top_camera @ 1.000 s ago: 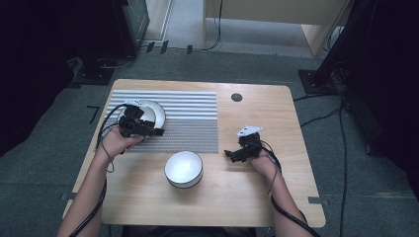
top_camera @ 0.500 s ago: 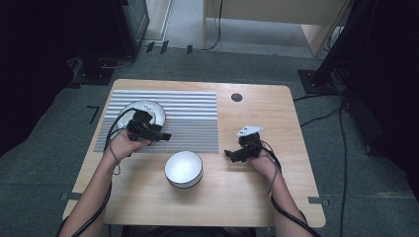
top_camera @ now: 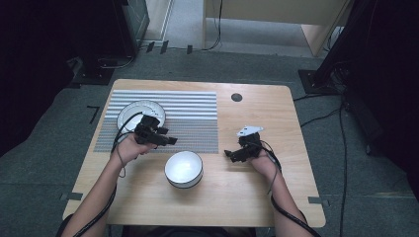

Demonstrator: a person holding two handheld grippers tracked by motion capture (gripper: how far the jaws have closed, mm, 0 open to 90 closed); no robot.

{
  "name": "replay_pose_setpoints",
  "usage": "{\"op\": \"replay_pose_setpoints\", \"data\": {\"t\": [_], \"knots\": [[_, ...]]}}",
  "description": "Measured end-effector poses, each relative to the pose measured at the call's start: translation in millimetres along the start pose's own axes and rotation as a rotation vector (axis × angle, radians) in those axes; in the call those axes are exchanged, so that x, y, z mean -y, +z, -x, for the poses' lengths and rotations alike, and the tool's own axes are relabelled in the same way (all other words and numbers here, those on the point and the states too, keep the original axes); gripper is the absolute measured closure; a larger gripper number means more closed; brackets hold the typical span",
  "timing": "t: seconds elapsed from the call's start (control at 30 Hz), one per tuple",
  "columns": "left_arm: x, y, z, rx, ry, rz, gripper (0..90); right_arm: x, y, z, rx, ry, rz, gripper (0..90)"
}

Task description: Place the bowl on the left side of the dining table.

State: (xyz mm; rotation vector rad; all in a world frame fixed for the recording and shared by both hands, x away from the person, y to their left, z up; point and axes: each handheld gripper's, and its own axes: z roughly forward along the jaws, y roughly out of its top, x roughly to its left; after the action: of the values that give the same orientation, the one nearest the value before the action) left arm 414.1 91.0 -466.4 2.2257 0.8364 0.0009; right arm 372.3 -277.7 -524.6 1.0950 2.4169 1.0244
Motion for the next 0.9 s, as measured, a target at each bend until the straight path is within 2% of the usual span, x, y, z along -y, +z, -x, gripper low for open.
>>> {"op": "replay_pose_setpoints", "data": {"t": [0.03, 0.2, 0.5, 0.83, 0.9], "knots": [[0.6, 3.7, 1.8, 0.002, 0.013, -0.004, 31.0, 0.0, -0.1, 0.0, 0.0, 0.0, -0.001, 0.0], [1.5, 12.9, 4.8, 0.004, 0.026, -0.029, 31.0, 0.0, -0.1, 0.0, 0.0, 0.0, -0.001, 0.0], [3.8, 23.1, 7.5, 0.006, 0.039, -0.018, 31.0, 0.0, -0.1, 0.0, 0.0, 0.0, -0.001, 0.0], [6.4, 35.9, 11.9, 0.001, 0.064, -0.042, 30.7, -0.1, 0.0, 0.0, 0.0, 0.0, -0.001, 0.0], [7.0, 40.2, 14.6, -0.003, 0.081, -0.048, 30.6, -0.1, 0.1, 0.1, 0.0, 0.0, 0.0, 0.0]]}}
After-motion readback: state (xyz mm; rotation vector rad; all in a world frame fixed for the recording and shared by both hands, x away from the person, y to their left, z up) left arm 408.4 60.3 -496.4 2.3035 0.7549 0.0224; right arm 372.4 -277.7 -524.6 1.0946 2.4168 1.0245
